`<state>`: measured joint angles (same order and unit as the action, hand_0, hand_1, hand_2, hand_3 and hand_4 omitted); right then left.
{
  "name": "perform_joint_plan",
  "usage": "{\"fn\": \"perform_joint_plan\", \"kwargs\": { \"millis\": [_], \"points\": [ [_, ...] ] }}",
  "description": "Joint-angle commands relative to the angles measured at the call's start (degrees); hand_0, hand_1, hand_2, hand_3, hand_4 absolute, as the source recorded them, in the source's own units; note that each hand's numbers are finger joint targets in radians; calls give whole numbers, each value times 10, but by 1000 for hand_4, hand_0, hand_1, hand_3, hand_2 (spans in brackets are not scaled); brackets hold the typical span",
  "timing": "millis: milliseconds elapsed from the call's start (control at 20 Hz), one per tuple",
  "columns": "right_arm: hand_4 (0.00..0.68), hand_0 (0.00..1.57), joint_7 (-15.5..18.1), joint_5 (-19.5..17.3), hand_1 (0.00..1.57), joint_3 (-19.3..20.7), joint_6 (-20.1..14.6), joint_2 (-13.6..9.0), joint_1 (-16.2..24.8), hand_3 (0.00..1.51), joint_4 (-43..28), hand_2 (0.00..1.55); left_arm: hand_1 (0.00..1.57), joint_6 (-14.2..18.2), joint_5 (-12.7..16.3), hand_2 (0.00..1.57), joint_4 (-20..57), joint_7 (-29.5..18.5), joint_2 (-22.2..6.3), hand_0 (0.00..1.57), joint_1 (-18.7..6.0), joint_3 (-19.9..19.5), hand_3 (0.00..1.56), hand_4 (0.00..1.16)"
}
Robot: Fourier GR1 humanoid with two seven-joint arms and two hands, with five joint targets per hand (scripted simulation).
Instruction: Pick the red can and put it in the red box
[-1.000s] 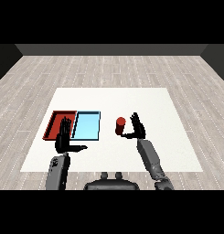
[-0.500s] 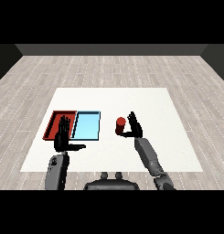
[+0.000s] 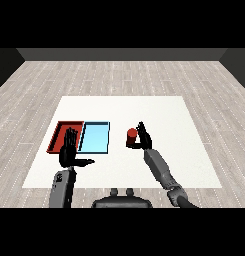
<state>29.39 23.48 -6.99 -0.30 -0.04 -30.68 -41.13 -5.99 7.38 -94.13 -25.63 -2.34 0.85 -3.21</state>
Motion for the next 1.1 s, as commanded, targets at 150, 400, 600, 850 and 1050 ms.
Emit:
{"fn": "perform_joint_plan", "kwargs": {
  "millis": [150, 400, 600, 850, 1050],
  "points": [
    [0, 0, -33, -3, 0, 13, -22, 0, -19, 0, -9, 0, 0, 3, -3, 0, 16, 13, -6, 0, -23, -5, 0, 0],
    [0, 0, 41, 22, 0, 8, 3, 0, -97, 0, 146, 0, 0, 17, -7, 0, -19, 23, 5, 0, -9, 5, 0, 0],
    [0, 0, 38, 31, 0, -8, 1, 0, -86, 0, 127, 0, 0, 11, 3, 0, 1, 27, -7, 0, -21, -10, 0, 0],
    [0, 0, 17, 89, 0, -61, -37, 0, -85, 0, 87, 0, 0, -4, 7, 0, 40, -19, 1, 0, -13, -9, 0, 0],
    [0, 0, 33, 104, 0, -85, -31, 0, -98, 0, 120, 0, 0, -3, 5, 0, 35, -19, -5, 0, -16, -16, 0, 0]
  ]
}}
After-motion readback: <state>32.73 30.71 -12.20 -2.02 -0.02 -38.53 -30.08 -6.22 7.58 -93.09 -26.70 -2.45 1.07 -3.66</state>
